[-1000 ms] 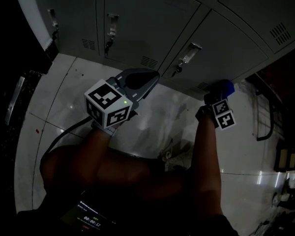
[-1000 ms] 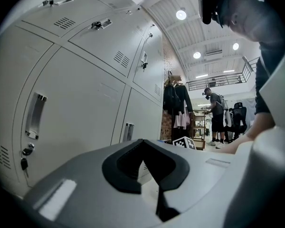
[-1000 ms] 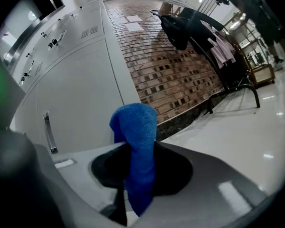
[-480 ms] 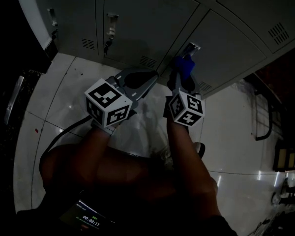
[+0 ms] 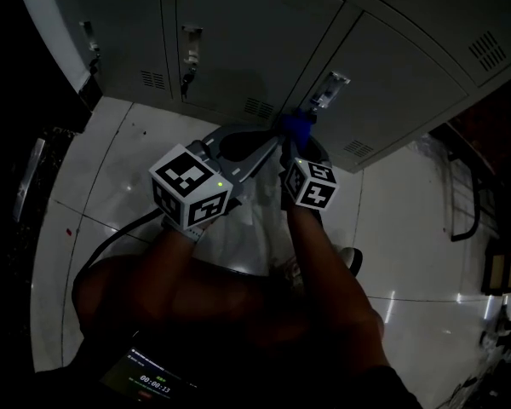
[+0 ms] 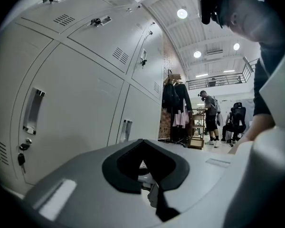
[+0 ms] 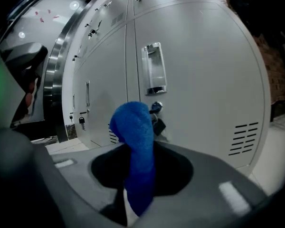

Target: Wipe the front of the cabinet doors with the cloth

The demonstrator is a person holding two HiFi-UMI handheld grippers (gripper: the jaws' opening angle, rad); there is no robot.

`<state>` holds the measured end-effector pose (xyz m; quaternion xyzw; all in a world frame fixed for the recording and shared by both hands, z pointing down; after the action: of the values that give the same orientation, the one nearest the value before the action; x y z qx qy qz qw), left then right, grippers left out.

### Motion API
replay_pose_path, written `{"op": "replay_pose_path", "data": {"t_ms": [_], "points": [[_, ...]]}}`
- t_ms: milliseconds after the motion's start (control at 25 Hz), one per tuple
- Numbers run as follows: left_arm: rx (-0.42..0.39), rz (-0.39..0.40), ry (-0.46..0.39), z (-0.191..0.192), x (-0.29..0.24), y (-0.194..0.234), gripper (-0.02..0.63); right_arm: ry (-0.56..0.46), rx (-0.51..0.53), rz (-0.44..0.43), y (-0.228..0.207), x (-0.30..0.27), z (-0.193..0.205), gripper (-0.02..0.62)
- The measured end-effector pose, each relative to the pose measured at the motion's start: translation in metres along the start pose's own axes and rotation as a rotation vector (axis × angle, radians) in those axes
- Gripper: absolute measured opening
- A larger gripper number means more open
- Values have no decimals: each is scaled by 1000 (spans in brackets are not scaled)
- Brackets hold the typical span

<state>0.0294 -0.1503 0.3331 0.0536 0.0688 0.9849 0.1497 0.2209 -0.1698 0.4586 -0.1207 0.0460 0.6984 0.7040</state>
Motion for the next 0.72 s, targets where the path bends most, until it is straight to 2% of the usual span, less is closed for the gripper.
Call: {"op": "replay_pose_path", "data": {"t_ms": [280,480,640,720], "points": [[0,-10,16,3,1,3,3,29,-117,86,-39,1,12,106],[2,-10,22,5,0,2,3,26,-140,244,-92,20,19,106],[-1,-8,20,5,0,2,3,15,-260,363,-129,40,25,106],[-1,-6,20,4,0,2,3,6,-274,401,-142,47,25,106]]}}
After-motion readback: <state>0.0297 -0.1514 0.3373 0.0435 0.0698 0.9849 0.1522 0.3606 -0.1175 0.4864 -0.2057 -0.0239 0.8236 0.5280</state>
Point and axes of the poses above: the fingertips, and each gripper's own axes: x backward along the fingers, y to its left, z out of its underside, the point moved 8 cm from there along x, backward along the fingers, and after that the axes turned 3 degrees about -y, right-handed, at the moved point
